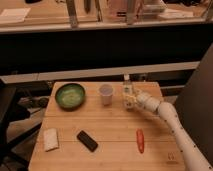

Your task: Stand the bottle upright

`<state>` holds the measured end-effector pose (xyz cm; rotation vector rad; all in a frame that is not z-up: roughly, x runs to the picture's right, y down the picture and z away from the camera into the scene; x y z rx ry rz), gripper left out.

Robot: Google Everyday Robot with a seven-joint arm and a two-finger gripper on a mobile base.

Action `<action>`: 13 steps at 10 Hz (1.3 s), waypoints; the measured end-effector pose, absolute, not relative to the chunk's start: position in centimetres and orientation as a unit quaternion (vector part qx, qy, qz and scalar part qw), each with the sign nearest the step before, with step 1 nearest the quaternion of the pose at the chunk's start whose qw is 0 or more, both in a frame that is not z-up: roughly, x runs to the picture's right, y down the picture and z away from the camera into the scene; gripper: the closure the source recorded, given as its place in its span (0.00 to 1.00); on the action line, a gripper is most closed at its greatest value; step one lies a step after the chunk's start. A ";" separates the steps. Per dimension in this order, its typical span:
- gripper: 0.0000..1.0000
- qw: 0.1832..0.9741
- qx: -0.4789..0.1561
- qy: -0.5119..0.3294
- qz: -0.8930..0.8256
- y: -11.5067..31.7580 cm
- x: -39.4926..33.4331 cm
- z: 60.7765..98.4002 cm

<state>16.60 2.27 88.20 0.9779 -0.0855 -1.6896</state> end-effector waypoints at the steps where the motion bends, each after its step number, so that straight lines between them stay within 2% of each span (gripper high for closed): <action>1: 1.00 0.551 0.417 -0.033 -0.722 2.1 16.3 88.2; 8: 1.00 0.498 0.466 0.022 -0.731 0.9 16.6 88.8; 13: 1.00 0.480 0.460 0.033 -0.747 1.2 16.9 88.7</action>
